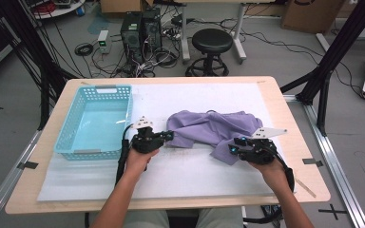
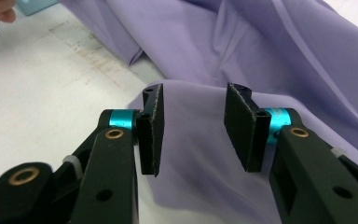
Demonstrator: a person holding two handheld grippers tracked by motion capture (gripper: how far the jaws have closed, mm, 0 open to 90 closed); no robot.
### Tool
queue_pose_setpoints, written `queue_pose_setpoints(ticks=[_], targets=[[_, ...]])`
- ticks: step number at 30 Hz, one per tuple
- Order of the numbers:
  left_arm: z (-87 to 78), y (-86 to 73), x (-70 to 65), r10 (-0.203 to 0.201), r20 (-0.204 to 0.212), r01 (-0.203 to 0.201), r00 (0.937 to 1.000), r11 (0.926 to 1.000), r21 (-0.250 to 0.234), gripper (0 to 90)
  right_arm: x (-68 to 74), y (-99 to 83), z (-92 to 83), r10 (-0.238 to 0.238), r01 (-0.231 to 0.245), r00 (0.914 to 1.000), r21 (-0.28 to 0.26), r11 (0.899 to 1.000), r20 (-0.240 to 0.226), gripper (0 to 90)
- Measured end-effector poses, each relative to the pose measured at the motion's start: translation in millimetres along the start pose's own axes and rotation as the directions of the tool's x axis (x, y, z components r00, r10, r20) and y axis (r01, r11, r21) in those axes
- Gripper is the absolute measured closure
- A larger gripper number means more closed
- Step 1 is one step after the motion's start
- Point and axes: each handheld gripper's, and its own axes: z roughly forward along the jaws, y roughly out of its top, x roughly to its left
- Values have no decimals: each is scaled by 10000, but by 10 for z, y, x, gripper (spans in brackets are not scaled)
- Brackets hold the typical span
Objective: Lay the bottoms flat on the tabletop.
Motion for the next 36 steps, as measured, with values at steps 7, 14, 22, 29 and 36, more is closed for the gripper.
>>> queue_pose_setpoints(ticks=[7,14,22,29,36], targets=[[-48,39,86,-237,-709,206,9972,9988,-445,856,126,-54,296,-372,413,9987,1226,9916,-360,504],[-1,20,128,-262,-1564,235,9873,9995,-195,863,152,-107,398,-1043,924,9936,2203,9710,430,886],[10,10,171,-256,-1959,257,9803,9997,-23,860,160,-219,128,-996,983,9950,2354,9669,-63,897],[110,-37,157,-159,-2468,329,9689,9973,650,740,205,-284,-160,-716,701,9974,1676,9834,30,875],[-84,-81,-72,612,-2321,-451,9708,9962,741,584,178,-207,-238,-28,-2,9979,456,9990,654,715]])
